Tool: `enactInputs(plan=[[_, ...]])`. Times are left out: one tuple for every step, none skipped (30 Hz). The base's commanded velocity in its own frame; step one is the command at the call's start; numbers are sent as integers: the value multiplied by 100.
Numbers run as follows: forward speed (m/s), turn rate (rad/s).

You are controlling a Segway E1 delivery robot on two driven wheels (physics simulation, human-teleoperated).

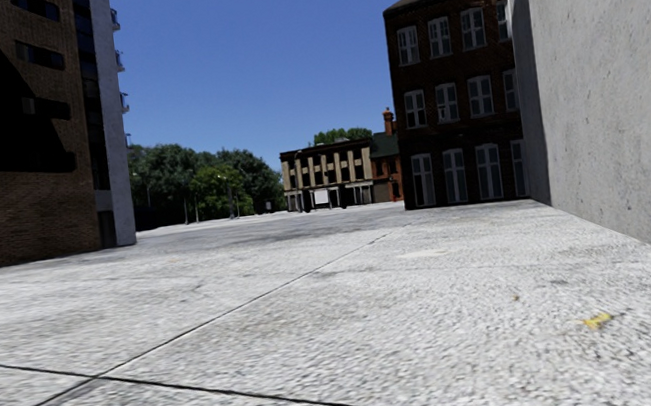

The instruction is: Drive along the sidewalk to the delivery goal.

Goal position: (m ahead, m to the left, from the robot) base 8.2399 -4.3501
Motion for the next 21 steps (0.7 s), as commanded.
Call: enactInputs(plan=[[195, -57], [195, -56], [195, -56], [195, -56], [195, -15], [195, -15], [195, -1], [195, 0], [195, 0], [195, 0], [195, 0], [195, 0], [195, 0], [195, 0], [195, 0], [195, 0], [195, 0], [195, 0], [195, 0], [195, 0], [195, 0]])
